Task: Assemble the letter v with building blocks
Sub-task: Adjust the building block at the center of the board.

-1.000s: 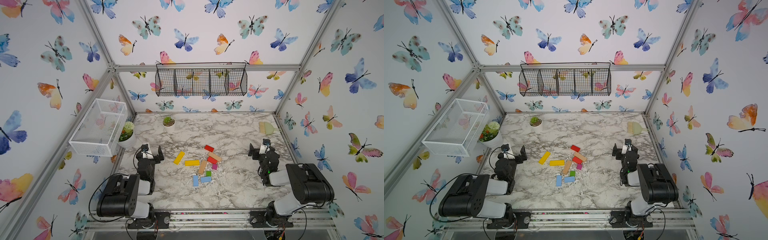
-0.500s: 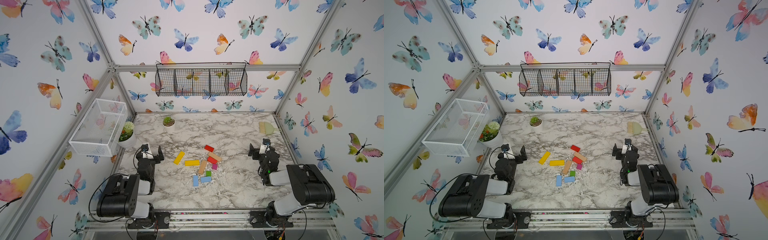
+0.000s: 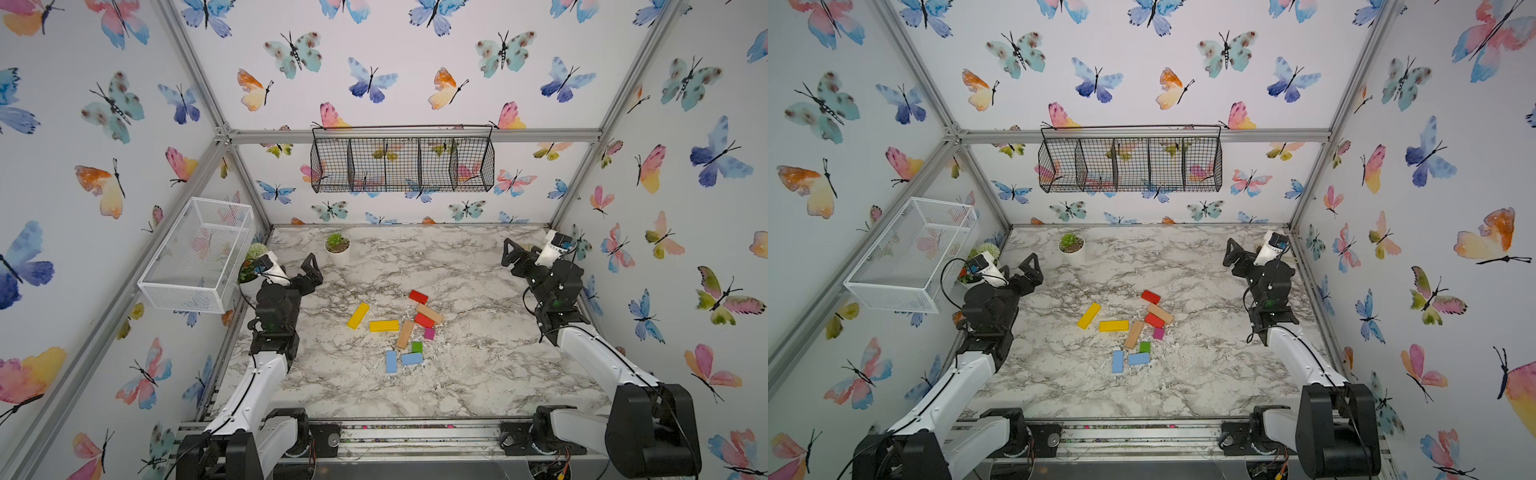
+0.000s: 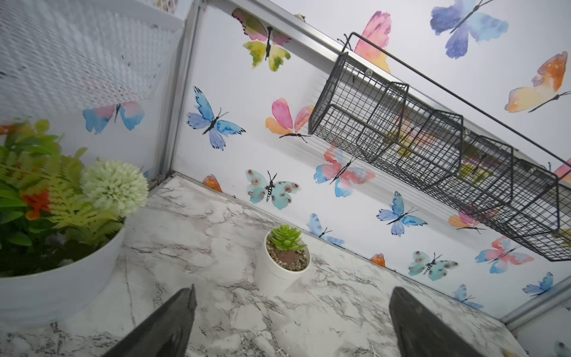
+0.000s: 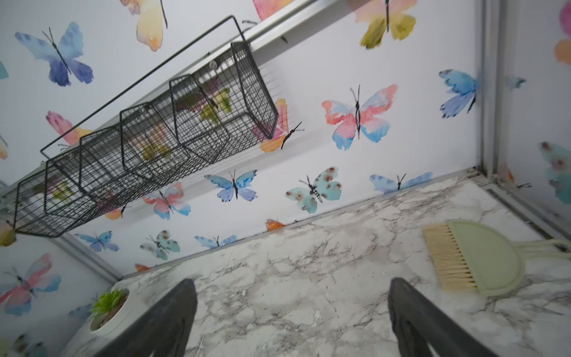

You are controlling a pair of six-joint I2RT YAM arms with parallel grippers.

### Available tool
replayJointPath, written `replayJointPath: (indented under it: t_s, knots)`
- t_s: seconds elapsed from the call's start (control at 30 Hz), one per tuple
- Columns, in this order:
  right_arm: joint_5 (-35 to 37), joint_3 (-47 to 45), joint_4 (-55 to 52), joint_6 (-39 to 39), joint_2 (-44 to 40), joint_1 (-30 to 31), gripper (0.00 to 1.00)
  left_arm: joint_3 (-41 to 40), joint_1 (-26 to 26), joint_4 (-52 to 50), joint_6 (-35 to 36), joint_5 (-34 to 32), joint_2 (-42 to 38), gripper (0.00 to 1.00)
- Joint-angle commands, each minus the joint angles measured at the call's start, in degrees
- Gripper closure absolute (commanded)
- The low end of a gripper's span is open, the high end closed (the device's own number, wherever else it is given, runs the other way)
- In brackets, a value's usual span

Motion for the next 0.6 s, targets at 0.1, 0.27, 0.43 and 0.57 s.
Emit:
replayJointPath:
  t_s: [0.1, 0.27, 0.43, 0.57]
  knots:
    - [-2.0, 6.7, -21.4, -1.3, 7.7, 2.2, 0.02, 11.6, -10.5, -25.2, 5.3, -7.4, 10.3, 0.03]
    - [12.2, 8.5, -33.7, -3.2, 9.4, 11.2, 0.02, 20.2, -20.8, -40.0, 6.8, -14.8, 22.3, 0.03]
    - [13.0, 7.0, -37.7, -2.2, 10.1, 14.9, 0.02, 20.8, -24.0, -42.5, 6.0, -13.9, 30.2, 0.08]
    - [12.2, 4.5, -37.3, -1.9, 8.1, 15.2, 0.02, 20.5, -23.9, -42.3, 5.8, -12.1, 33.1, 0.11]
